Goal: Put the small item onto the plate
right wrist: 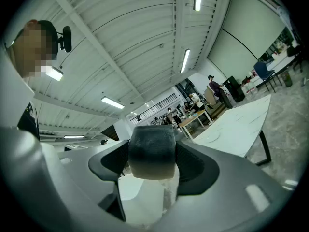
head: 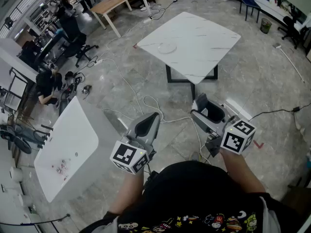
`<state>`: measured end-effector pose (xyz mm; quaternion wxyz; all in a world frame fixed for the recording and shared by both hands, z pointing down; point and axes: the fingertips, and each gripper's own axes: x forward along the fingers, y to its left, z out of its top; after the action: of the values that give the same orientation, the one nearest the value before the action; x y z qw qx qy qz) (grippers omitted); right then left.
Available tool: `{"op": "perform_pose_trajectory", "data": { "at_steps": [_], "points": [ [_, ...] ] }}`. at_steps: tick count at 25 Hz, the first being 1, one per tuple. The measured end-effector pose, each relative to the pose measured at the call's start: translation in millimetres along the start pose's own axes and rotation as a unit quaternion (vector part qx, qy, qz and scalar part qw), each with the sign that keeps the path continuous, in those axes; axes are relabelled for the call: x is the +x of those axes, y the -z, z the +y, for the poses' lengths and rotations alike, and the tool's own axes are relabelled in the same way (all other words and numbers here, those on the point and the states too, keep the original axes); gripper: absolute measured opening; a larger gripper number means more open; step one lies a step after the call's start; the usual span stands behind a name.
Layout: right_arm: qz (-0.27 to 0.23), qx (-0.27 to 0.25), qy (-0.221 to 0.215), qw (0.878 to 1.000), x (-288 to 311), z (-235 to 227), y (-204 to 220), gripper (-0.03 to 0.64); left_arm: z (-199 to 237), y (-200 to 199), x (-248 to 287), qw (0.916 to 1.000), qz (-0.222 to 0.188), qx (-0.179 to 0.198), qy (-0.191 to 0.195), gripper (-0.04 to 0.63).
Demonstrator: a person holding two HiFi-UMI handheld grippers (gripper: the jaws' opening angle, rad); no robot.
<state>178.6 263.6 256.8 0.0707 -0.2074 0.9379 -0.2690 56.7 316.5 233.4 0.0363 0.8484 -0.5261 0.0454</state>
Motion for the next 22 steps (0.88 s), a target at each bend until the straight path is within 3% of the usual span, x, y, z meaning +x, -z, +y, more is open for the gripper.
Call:
{"op": "perform_pose_trajectory", "data": {
  "at_steps": [14, 22],
  "points": [
    [0.032, -0.035, 0.045, 0.998, 32, -81, -13, 0.333, 35, 25, 71, 0.9995, 0.027, -0.015, -0.008, 0.002],
    [0.052, -0.07, 0.05, 0.995, 44, -93, -16, 0.333, 41, 27, 93, 0.9991, 0.031, -0.022, -0.015, 0.002]
  ]
}}
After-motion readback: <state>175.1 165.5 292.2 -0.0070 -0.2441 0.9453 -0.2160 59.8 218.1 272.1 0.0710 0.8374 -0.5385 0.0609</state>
